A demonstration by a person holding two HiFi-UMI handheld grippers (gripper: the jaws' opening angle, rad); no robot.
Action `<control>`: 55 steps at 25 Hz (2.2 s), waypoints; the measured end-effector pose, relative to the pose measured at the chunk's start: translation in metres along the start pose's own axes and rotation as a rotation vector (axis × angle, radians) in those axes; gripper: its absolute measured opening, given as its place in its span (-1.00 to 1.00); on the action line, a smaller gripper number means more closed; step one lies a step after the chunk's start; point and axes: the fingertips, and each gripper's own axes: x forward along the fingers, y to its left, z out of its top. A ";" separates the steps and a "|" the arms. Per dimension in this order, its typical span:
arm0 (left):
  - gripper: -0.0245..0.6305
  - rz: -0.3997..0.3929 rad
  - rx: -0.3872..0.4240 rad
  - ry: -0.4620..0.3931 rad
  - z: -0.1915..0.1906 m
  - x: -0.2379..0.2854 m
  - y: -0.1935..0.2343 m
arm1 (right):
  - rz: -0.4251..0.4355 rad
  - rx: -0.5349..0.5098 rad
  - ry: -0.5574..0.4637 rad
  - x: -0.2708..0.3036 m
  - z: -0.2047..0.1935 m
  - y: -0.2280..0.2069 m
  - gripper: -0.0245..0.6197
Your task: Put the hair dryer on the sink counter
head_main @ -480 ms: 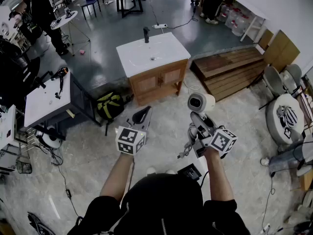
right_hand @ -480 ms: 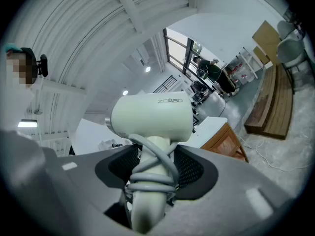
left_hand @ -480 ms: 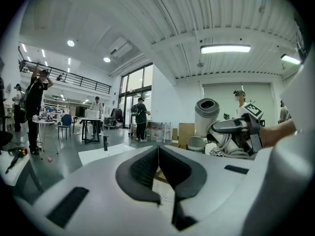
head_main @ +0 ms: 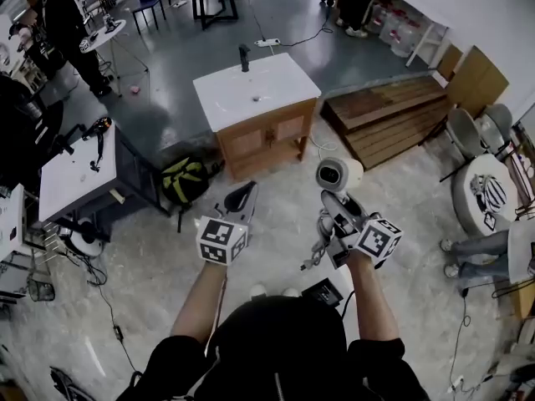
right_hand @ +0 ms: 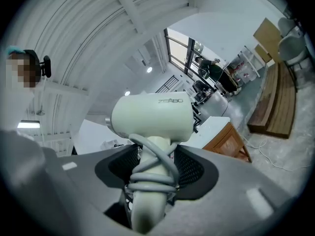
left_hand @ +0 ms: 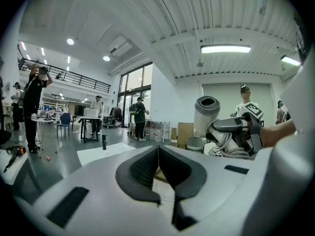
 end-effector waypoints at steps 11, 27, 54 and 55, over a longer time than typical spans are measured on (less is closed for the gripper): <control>-0.88 -0.012 -0.006 0.005 -0.005 0.000 0.021 | -0.016 0.004 -0.007 0.016 -0.006 0.001 -0.22; -0.88 -0.053 -0.004 0.013 -0.017 -0.008 0.058 | -0.042 0.003 -0.008 0.047 -0.030 0.017 -0.22; -0.88 -0.043 -0.005 0.042 -0.025 0.085 0.094 | -0.035 0.028 0.003 0.106 0.011 -0.060 -0.22; -0.88 -0.042 -0.004 0.046 -0.024 0.093 0.096 | -0.032 0.030 0.001 0.111 0.017 -0.065 -0.22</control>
